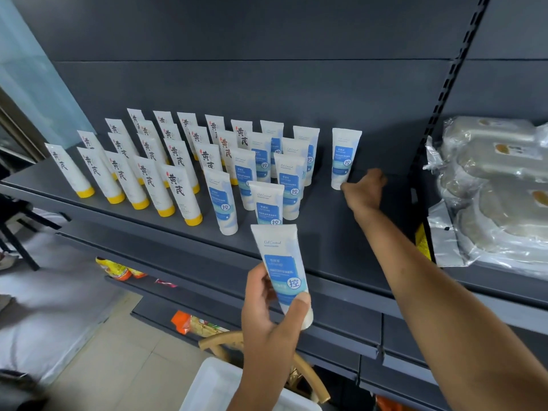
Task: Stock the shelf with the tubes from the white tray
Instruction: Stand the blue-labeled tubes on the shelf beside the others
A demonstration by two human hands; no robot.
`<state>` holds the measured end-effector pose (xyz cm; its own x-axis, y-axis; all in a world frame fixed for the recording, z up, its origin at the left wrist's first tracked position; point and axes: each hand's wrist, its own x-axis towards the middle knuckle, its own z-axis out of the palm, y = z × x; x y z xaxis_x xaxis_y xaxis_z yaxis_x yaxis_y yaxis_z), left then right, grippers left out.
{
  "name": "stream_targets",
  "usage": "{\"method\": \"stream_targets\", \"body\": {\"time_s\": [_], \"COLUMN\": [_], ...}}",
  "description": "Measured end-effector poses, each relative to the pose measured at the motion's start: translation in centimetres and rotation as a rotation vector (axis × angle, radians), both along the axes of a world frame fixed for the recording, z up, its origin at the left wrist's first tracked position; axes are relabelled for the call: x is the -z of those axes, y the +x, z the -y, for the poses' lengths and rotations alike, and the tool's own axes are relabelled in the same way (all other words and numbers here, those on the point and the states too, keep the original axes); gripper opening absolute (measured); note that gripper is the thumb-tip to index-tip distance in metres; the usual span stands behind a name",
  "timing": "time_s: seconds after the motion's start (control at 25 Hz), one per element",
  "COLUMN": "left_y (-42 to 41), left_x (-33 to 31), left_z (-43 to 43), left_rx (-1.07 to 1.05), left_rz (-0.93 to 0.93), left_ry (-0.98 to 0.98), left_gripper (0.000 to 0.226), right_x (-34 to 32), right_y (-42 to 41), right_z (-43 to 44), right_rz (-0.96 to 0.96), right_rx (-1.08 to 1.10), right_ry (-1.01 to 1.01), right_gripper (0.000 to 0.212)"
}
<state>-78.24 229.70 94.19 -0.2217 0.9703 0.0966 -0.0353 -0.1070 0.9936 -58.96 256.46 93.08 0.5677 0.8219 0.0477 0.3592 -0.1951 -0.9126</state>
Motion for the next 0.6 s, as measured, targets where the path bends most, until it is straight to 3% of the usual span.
{"method": "stream_targets", "body": {"time_s": [0.24,0.44,0.6], "left_y": [4.5,8.5,9.9], "left_x": [-2.6,-1.9,-1.2], "left_z": [-4.9,-12.9,-17.7], "left_rx": [0.099,0.075,0.028], "left_rz": [-0.110,-0.339,-0.385], "left_ry": [0.167,0.219,0.158], "left_gripper": [0.043,0.037,0.033], "right_x": [-0.5,-1.3,-0.5], "right_y": [1.5,2.2,2.3], "right_z": [5.9,9.3,9.0], "right_rz": [0.006,0.071,0.107], "right_rx": [-0.015,-0.115,-0.237], "right_ry": [0.057,0.027,-0.070], "right_gripper": [0.022,0.024,0.023]}}
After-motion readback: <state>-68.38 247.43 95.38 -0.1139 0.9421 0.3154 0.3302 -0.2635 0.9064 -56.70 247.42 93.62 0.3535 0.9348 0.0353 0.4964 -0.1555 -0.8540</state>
